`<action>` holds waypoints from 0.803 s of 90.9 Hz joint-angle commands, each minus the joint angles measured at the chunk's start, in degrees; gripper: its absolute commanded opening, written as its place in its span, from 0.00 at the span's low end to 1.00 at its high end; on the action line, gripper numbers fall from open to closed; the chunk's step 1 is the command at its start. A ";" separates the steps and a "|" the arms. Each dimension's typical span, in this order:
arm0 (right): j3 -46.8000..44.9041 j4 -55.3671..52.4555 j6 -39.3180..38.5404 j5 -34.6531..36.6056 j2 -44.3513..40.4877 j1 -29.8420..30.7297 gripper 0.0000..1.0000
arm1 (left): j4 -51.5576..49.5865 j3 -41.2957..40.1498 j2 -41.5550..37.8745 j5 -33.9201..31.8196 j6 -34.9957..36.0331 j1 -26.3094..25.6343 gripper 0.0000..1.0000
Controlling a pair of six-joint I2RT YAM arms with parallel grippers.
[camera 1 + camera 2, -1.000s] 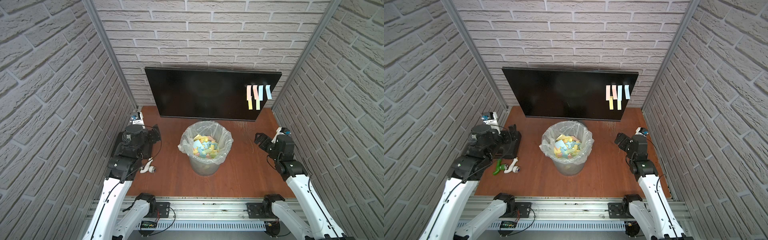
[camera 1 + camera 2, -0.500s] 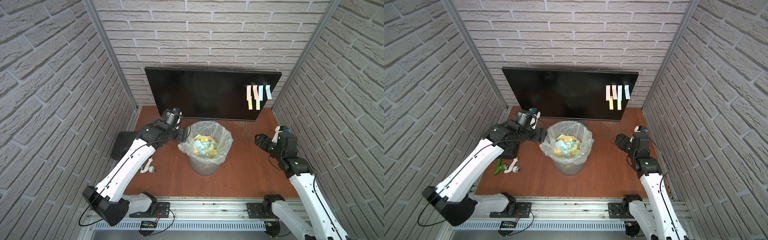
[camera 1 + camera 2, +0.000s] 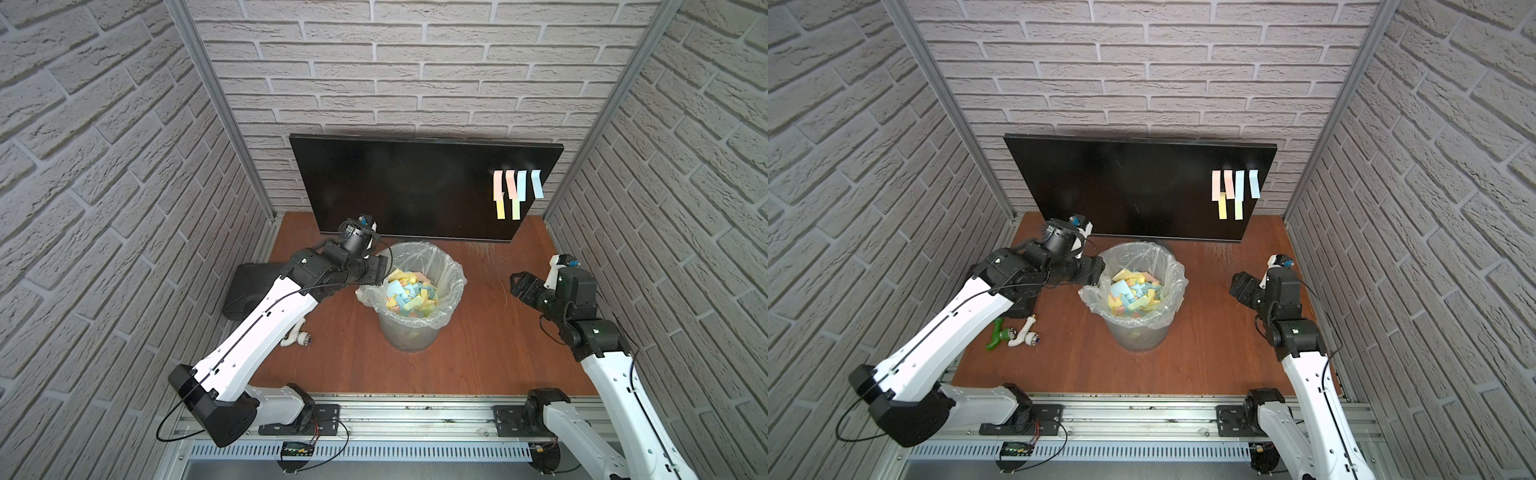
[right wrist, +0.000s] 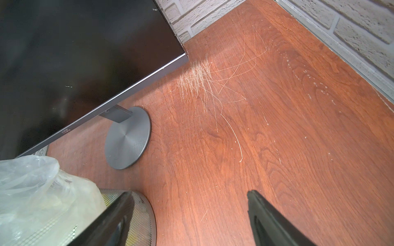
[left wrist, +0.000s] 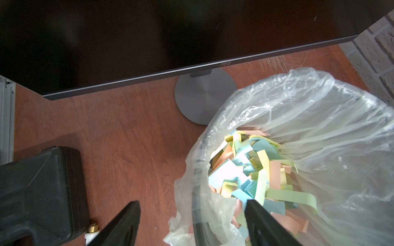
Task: Remove the sticky note from the monitor
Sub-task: Pick up the trash bin from the center of the board.
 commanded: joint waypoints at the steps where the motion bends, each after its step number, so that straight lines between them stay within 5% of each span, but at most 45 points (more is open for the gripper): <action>1: 2.11 1.94 -1.45 -2.23 -1.59 -0.14 0.79 | 2.96 -1.87 2.00 -2.63 -0.90 -1.41 0.78; 50: 20.31 -5.15 -3.22 -5.55 4.84 -0.18 0.69 | 7.49 -4.61 4.87 -4.71 -3.20 -3.04 0.49; 73: 27.92 -0.27 2.10 -17.77 12.97 -1.31 0.65 | 8.20 -5.06 4.91 -4.23 -3.44 -3.12 0.40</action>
